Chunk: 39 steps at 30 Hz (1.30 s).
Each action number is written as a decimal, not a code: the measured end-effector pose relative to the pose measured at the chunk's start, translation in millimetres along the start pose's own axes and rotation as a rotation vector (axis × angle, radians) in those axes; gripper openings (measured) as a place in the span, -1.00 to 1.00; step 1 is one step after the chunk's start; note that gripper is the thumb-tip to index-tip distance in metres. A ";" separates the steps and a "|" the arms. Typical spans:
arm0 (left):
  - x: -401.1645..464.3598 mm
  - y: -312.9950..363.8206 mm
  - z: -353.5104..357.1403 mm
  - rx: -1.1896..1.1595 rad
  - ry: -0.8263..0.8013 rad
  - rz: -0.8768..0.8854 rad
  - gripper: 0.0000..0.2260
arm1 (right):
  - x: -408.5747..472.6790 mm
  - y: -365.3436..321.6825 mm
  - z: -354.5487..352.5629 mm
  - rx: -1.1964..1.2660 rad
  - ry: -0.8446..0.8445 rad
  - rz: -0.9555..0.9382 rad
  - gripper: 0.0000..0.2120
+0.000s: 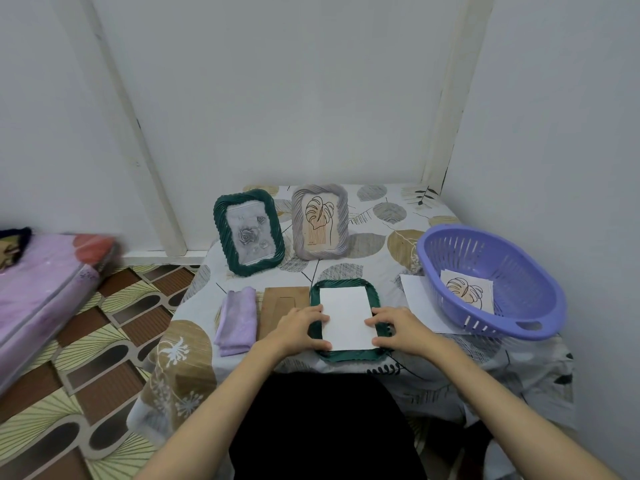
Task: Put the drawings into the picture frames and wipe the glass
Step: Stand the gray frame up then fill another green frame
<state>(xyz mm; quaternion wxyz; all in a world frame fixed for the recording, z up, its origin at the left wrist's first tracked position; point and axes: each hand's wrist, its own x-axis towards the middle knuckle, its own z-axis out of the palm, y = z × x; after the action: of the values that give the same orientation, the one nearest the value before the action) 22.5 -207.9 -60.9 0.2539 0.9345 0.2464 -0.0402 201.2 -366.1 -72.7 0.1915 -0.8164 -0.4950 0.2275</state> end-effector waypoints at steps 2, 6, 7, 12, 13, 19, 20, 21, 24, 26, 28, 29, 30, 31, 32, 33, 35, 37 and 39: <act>0.0 -0.5 -0.3 -0.008 -0.005 -0.001 -0.45 | -0.6 -0.4 -0.8 -0.003 -0.014 -0.001 -0.57; 1.3 -2.2 0.1 -0.013 -0.018 0.003 -0.45 | -2.4 -2.1 -3.2 0.007 -0.017 0.006 -0.55; 2.5 -3.4 0.7 -0.021 -0.020 -0.003 -0.44 | -3.2 -2.8 -3.4 0.015 -0.014 0.010 -0.52; 2.3 -2.7 3.1 -0.016 -0.019 -0.009 -0.44 | -4.9 -5.0 -1.6 0.013 -0.003 0.000 -0.49; 1.9 -4.1 3.8 -0.034 -0.019 -0.003 -0.43 | -5.2 -4.7 -1.4 0.004 -0.010 -0.001 -0.50; -0.9 -16.9 5.9 0.170 0.475 -0.228 -0.40 | -6.5 -7.9 -3.3 0.065 0.154 0.034 -0.56; -2.9 -19.2 6.7 0.224 0.477 -0.324 -0.38 | -6.3 -8.4 -2.4 0.058 0.191 0.072 -0.58; -5.2 -18.5 7.1 0.242 0.459 -0.394 -0.34 | -5.6 -8.7 -1.2 0.057 0.214 0.111 -0.58; -7.4 -16.8 11.4 0.247 0.422 -0.490 -0.25 | -4.0 -10.0 3.3 0.057 0.229 0.173 -0.59; -3.9 -17.5 13.9 0.255 0.441 -0.492 -0.30 | -3.3 -10.6 4.2 0.081 0.234 0.182 -0.59; -0.1 -18.4 15.7 0.247 0.485 -0.487 -0.36 | -4.0 -9.6 2.4 0.095 0.238 0.189 -0.59; 0.9 -18.5 16.3 0.232 0.506 -0.490 -0.38 | -5.1 -7.9 1.1 0.099 0.239 0.195 -0.59; 2.0 -19.0 17.1 0.211 0.525 -0.493 -0.39 | -6.7 -5.6 -0.5 0.106 0.244 0.204 -0.59; 3.3 -19.5 18.0 0.191 0.547 -0.494 -0.39 | -8.5 -2.8 -2.3 0.116 0.252 0.213 -0.59; 4.0 -19.7 19.3 0.168 0.573 -0.489 -0.39 | -10.6 0.4 -4.1 0.124 0.262 0.222 -0.59; 4.4 -18.7 20.1 0.137 0.610 -0.477 -0.40 | -12.6 3.4 -5.8 0.129 0.271 0.230 -0.60; 5.9 -17.1 20.9 0.028 0.705 -0.439 -0.43 | -16.1 7.6 -8.0 0.139 0.275 0.236 -0.61; 6.5 -15.1 19.3 -0.109 0.796 -0.396 -0.47 | -17.7 8.1 -8.2 0.162 0.270 0.230 -0.61; 4.6 -10.8 14.2 -0.281 0.871 -0.328 -0.51 | -17.3 4.6 -6.3 0.182 0.276 0.217 -0.61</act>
<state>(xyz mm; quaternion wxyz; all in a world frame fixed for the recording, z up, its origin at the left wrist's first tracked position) 22.0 -204.8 -79.1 0.2411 0.7699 0.4770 0.3487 201.1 -384.2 -66.9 0.3049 -0.8678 -0.3504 0.1769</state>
